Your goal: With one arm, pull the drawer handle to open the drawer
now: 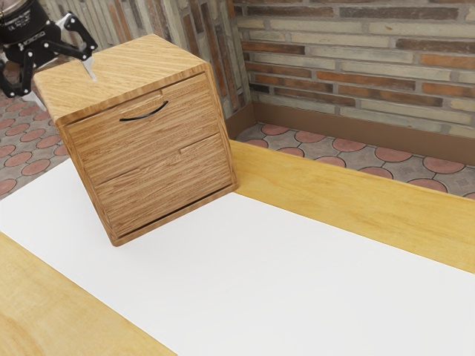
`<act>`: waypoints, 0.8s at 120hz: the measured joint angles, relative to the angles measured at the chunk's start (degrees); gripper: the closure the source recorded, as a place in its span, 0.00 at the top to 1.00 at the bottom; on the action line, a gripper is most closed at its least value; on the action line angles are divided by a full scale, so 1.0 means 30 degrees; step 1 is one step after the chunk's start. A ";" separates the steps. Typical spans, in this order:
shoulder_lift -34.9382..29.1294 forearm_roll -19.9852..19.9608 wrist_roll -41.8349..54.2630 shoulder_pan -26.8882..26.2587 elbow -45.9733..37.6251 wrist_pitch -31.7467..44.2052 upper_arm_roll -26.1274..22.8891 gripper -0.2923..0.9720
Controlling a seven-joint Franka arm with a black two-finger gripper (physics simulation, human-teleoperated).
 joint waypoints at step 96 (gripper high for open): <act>-0.3379 0.5848 0.8898 1.0850 -0.4581 0.5427 -1.4102 0.74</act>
